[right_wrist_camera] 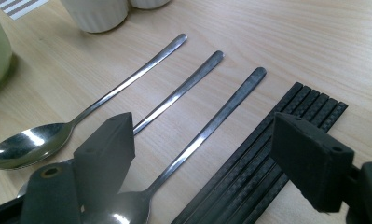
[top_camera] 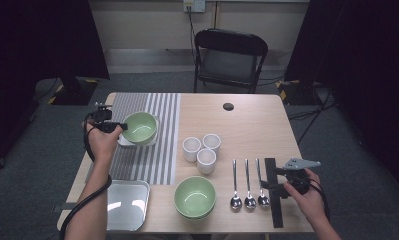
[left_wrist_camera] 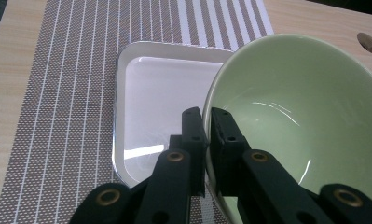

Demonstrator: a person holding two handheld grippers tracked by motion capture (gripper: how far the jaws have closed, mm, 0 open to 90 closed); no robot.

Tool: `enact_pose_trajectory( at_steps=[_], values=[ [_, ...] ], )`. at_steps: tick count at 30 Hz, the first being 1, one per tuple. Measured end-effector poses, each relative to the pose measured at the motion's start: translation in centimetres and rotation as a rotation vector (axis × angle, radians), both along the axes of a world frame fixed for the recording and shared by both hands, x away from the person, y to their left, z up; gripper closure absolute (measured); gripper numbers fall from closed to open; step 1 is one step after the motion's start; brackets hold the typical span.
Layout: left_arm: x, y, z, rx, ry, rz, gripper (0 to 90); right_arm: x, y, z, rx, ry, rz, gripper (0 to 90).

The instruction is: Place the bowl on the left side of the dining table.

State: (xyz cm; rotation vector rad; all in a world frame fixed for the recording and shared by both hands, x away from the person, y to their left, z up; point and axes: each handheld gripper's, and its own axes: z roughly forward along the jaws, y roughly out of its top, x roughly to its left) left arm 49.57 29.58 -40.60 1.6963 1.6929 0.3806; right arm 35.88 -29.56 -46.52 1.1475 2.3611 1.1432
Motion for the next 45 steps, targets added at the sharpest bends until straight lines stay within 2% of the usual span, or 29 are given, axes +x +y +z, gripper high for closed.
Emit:
enact_pose_trajectory(
  at_steps=[5, 12, 14, 15, 20, 25, 30, 31, 33, 34, 40, 43, 45],
  values=[
    [0.3, 0.0, -0.2, 0.005, 0.008, 0.005, 85.5, 0.0, 0.0, 0.0, 0.004, 0.002, -0.003, 21.1],
    [0.8, 0.2, -0.3, -0.010, 0.005, 0.021, 85.5, -0.1, -0.1, -0.1, 0.001, 0.007, -0.012, 21.2],
    [1.0, 0.3, -0.4, -0.008, 0.011, 0.010, 85.6, 0.0, -0.2, -0.1, 0.005, 0.008, -0.013, 21.2],
    [1.0, 0.4, -0.4, 0.007, 0.009, 0.005, 85.5, 0.0, -0.2, -0.1, 0.004, 0.008, -0.014, 21.2],
    [1.4, 0.4, -0.6, 0.006, 0.020, 0.020, 85.5, 0.0, -0.2, -0.2, 0.007, 0.012, -0.015, 21.1],
    [1.8, 0.4, -0.9, -0.016, 0.014, 0.032, 85.6, 0.0, -0.2, -0.1, 0.008, 0.012, -0.016, 21.1],
    [2.1, 0.4, -0.8, 0.007, 0.010, 0.027, 85.5, 0.0, -0.3, -0.2, 0.010, 0.016, -0.023, 21.1],
    [2.2, 0.3, -0.8, -0.009, 0.010, 0.033, 85.5, 0.0, -0.3, -0.2, 0.009, 0.015, -0.023, 21.1],
    [2.3, 0.4, -0.8, -0.014, 0.010, 0.035, 85.5, 0.0, -0.3, -0.2, 0.008, 0.016, -0.025, 21.2],
    [2.3, 0.5, -0.8, -0.006, 0.011, 0.034, 85.5, 0.0, -0.3, -0.2, 0.008, 0.016, -0.025, 21.2],
    [2.6, 0.7, -1.1, -0.016, 0.017, 0.046, 85.5, 0.0, -0.3, -0.2, 0.008, 0.016, -0.025, 21.2],
    [2.7, 0.9, -1.0, 0.000, 0.019, 0.041, 85.5, 0.0, -0.3, -0.2, 0.009, 0.016, -0.025, 21.1],
    [2.8, 0.8, -1.0, -0.010, 0.023, 0.049, 85.5, 0.0, -0.3, -0.2, 0.012, 0.018, -0.025, 21.2]
  ],
)
